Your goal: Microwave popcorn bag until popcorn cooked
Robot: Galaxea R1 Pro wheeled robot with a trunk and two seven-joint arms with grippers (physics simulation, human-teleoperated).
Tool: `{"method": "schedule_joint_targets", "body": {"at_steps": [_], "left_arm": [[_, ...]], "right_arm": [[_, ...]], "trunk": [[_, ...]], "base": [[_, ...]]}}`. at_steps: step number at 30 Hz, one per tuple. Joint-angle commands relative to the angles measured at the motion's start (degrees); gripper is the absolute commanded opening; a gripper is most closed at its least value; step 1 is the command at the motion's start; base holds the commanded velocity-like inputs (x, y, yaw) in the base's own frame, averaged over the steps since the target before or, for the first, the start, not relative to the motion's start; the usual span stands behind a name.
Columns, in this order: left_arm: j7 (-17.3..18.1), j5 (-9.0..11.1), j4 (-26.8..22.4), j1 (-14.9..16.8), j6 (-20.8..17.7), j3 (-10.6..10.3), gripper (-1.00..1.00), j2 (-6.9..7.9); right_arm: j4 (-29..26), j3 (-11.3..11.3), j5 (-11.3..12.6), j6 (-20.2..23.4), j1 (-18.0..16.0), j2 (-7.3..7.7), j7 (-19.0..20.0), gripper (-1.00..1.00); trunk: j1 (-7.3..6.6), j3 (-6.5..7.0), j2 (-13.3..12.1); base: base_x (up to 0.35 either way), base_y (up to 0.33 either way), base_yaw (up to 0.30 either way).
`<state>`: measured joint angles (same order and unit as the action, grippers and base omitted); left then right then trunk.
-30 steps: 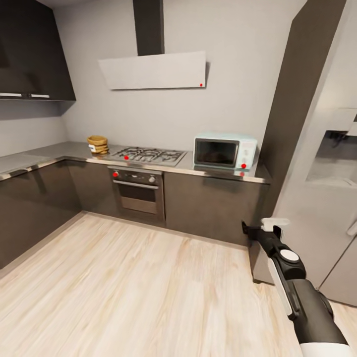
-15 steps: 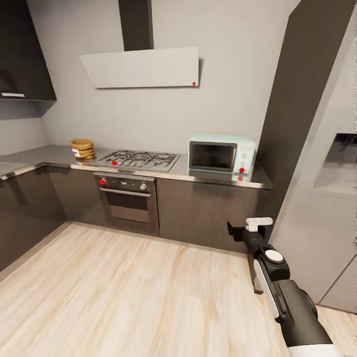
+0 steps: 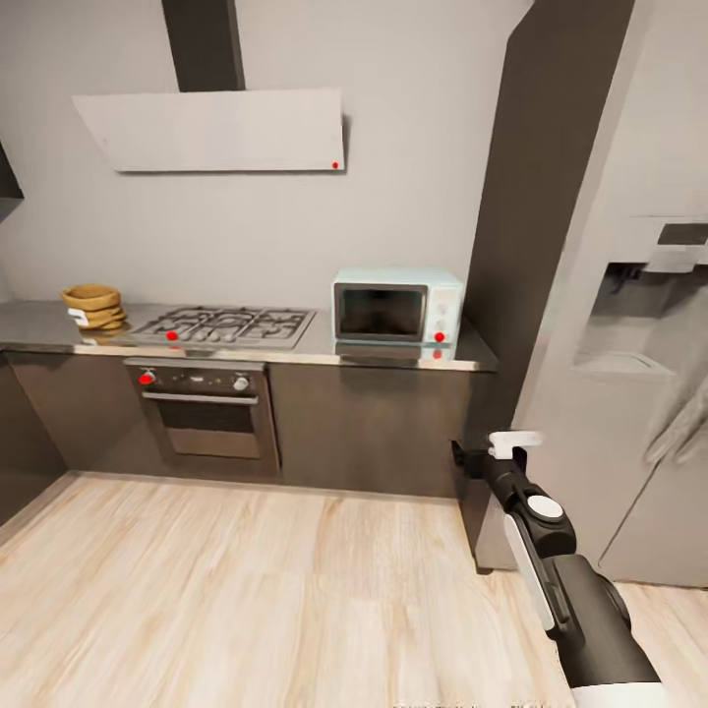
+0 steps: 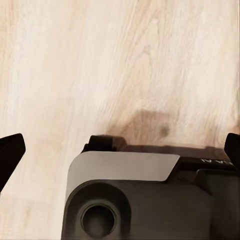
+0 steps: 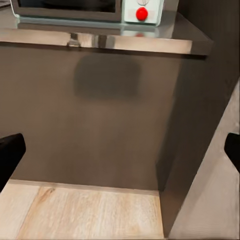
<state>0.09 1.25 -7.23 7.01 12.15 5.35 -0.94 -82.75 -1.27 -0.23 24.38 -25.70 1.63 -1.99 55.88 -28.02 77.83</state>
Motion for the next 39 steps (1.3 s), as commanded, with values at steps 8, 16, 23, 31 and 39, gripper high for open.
{"method": "schedule_joint_targets", "body": {"at_steps": [8, 16, 23, 31, 39], "left_arm": [[0.07, -0.32, 0.02, -0.07, 0.15, 0.01, 1.0, -0.03], [0.04, 0.08, 0.02, -0.07, 0.17, 0.26, 1.0, -0.03], [0.04, 0.04, 0.02, -0.16, 0.24, 0.06, 1.0, -0.03], [0.01, 0.16, 0.02, -0.16, 0.24, 0.27, 1.0, -0.03], [0.01, 0.09, 0.02, -0.16, 0.24, 0.16, 1.0, -0.03]], "right_arm": [[-0.29, -0.14, -0.03, 0.29, -0.05, 0.1, -0.21, 1.0], [-0.31, -0.08, 0.02, -0.07, -0.05, 0.09, -0.28, 1.0], [-0.32, -0.16, 0.06, -0.36, -0.05, 0.22, -0.23, 1.0], [-0.29, -0.2, 0.06, -0.55, 0.03, 0.22, -0.21, 1.0], [-0.17, -0.14, 0.06, -0.56, 0.04, 0.22, -0.29, 1.0]], "trunk": [[0.0, -0.06, 0.03], [0.0, -0.06, 0.03], [0.0, -0.06, 0.03], [0.0, -0.06, 0.03], [-0.22, 0.12, -0.37]], "base": [[0.07, 0.0, -0.266], [0.332, 0.0, -0.019], [0.156, 0.0, 0.0], [0.334, 0.034, 0.0], [0.347, 0.012, 0.0]]}}
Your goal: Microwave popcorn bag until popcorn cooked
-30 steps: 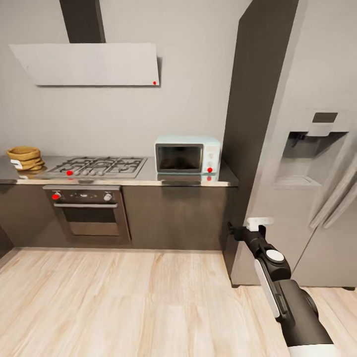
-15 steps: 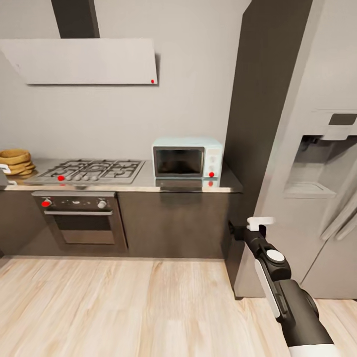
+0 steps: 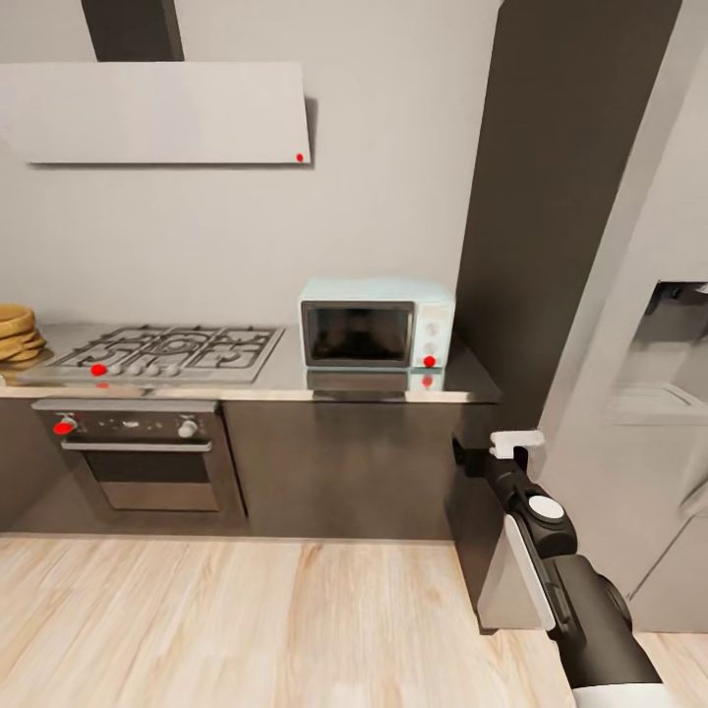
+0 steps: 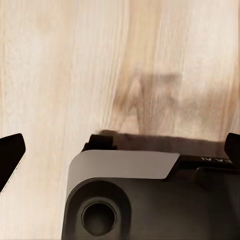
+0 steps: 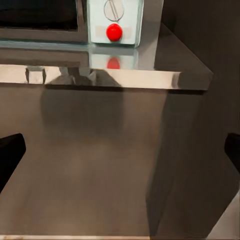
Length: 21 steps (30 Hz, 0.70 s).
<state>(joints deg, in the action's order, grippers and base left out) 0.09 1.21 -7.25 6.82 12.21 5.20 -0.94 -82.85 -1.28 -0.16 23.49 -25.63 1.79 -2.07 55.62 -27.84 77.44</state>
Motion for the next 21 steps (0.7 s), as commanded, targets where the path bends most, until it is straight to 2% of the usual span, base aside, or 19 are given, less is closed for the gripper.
{"method": "schedule_joint_targets", "body": {"at_steps": [1, 7, 13, 21], "left_arm": [[0.02, 0.12, 0.05, 0.04, 0.18, 0.31, 1.0, -0.03], [0.03, 0.11, 0.05, 0.04, 0.18, 0.27, 1.0, -0.03], [0.04, 0.1, 0.05, 0.04, 0.18, 0.25, 1.0, -0.03], [0.04, 0.1, 0.05, 0.04, 0.18, 0.25, 1.0, -0.03]], "right_arm": [[-0.06, -0.12, -0.02, 0.33, -0.04, 0.06, -0.22, 1.0], [0.08, -0.12, -0.02, 0.33, -0.04, 0.06, -0.22, 1.0], [0.11, -0.12, -0.02, 0.33, -0.07, 0.06, -0.22, 1.0], [0.14, -0.12, -0.02, 0.41, -0.09, 0.02, -0.22, 1.0]], "trunk": [[0.03, -0.06, 0.03], [0.03, -0.06, 0.03], [0.03, -0.06, 0.03], [0.03, -0.06, 0.03]], "base": [[0.348, 0.0, 0.0], [0.301, 0.0, 0.0], [0.064, 0.004, 0.0], [0.28, 0.15, 0.0]]}}
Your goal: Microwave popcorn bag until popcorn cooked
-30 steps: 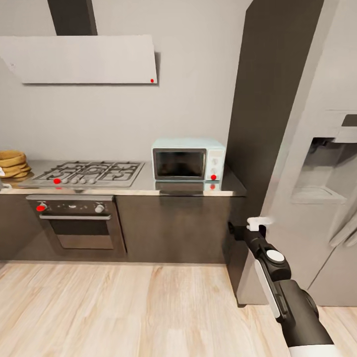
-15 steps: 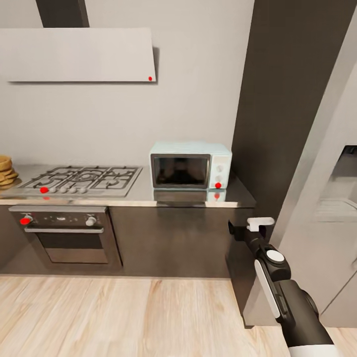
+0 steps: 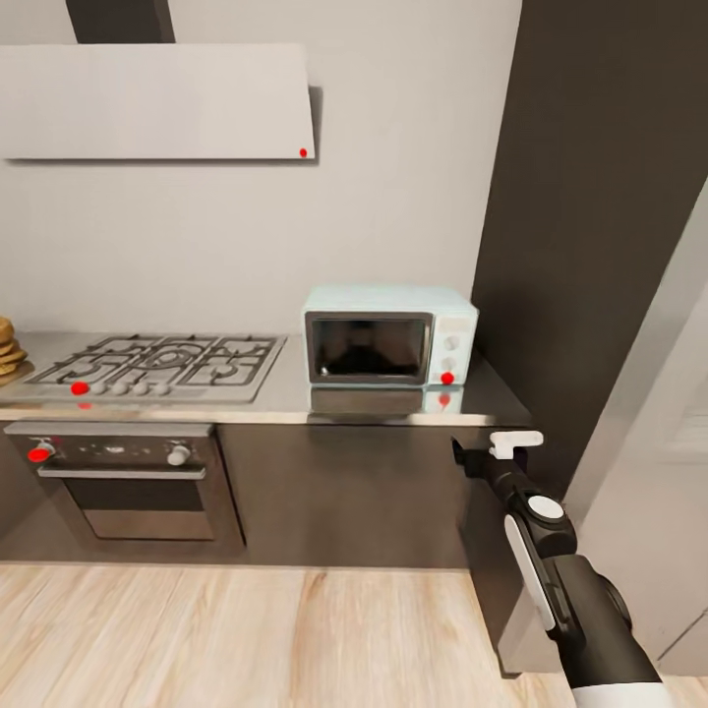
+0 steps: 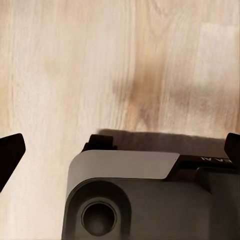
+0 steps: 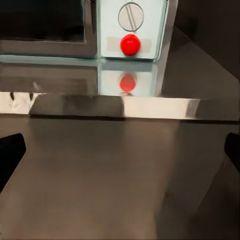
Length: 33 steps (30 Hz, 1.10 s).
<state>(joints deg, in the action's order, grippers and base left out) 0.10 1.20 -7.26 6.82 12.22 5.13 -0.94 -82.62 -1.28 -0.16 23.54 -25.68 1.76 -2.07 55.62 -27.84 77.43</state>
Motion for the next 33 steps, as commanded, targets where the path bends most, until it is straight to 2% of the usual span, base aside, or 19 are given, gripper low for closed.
{"method": "schedule_joint_targets", "body": {"at_steps": [1, 8, 22, 33], "left_arm": [[0.01, 0.12, 0.05, 0.04, 0.17, 0.31, 1.0, -0.03], [0.06, 0.13, 0.05, 0.04, 0.17, 0.31, 1.0, -0.03], [0.03, 0.12, 0.05, -0.05, 0.17, 0.31, 1.0, -0.03], [0.04, 0.11, 0.05, -0.14, 0.17, 0.26, 1.0, -0.03]], "right_arm": [[-0.08, -0.12, -0.02, 0.35, -0.06, 0.05, -0.22, 1.0], [-0.05, -0.02, 0.17, 0.29, -0.08, -0.08, -0.22, 1.0], [0.27, 0.01, 0.06, 0.35, -0.08, 0.0, -0.3, 1.0], [0.35, 0.0, 0.27, 0.36, -0.08, 0.05, -0.19, 1.0]], "trunk": [[0.03, -0.06, 0.03], [0.03, -0.06, 0.03], [0.03, -0.06, 0.03], [0.03, -0.06, 0.03]], "base": [[0.315, 0.203, 0.0], [0.281, 0.181, 0.0], [0.296, 0.002, 0.0], [0.039, 0.0, 0.0]]}}
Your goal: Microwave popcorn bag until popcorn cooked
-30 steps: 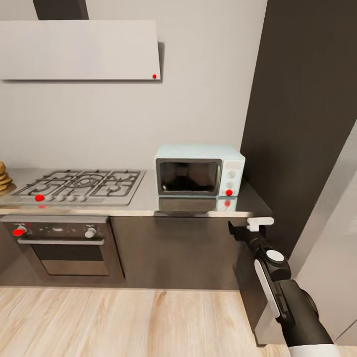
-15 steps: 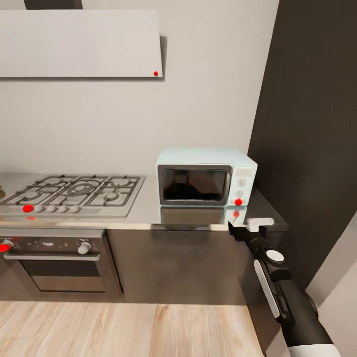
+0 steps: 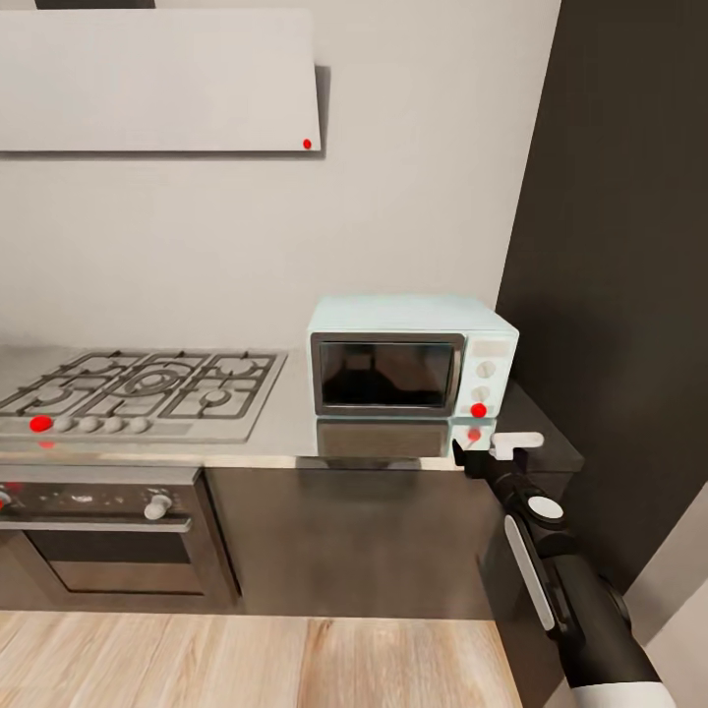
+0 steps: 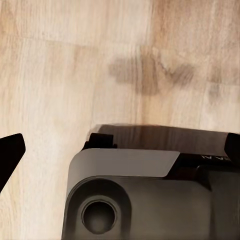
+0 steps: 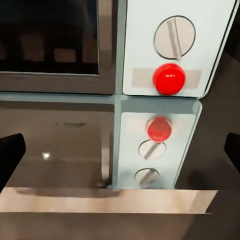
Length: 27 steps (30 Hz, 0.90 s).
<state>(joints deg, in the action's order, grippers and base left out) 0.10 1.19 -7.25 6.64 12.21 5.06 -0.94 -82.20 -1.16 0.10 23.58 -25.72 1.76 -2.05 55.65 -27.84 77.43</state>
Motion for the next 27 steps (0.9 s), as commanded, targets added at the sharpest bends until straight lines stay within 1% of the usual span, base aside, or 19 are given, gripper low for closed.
{"method": "schedule_joint_targets", "body": {"at_steps": [1, 5, 16, 24, 27], "left_arm": [[0.03, 0.12, 0.04, 0.05, 0.18, 0.36, 1.0, -0.03], [0.02, 0.11, 0.04, 0.08, 0.18, 0.39, 1.0, -0.03], [0.0, 0.1, 0.04, 0.06, 0.18, 0.33, 1.0, -0.03], [0.02, 0.13, 0.04, 0.12, 0.18, 0.39, 1.0, -0.03], [0.04, 0.13, 0.04, 0.1, 0.18, 0.39, 1.0, -0.03]], "right_arm": [[-0.04, -0.13, 0.08, 0.31, -0.04, 0.07, -0.19, 1.0], [0.01, -0.02, -0.09, 0.33, -0.04, -0.07, -0.22, 1.0], [0.02, 0.02, -0.1, 0.33, -0.04, 0.15, -0.24, 1.0], [-0.13, 0.03, -0.1, 0.33, -0.04, 0.17, -0.24, 1.0], [-0.27, 0.02, -0.1, 0.33, -0.04, 0.17, -0.24, 1.0]], "trunk": [[0.0, -0.06, 0.03], [0.0, -0.06, 0.03], [0.0, -0.06, 0.03], [0.0, -0.06, 0.03], [0.0, -0.06, 0.03]], "base": [[0.095, 0.0, 0.0], [0.236, 0.0, 0.0], [0.036, 0.0, 0.0], [0.311, 0.0, 0.0], [0.116, 0.0, 0.0]]}}
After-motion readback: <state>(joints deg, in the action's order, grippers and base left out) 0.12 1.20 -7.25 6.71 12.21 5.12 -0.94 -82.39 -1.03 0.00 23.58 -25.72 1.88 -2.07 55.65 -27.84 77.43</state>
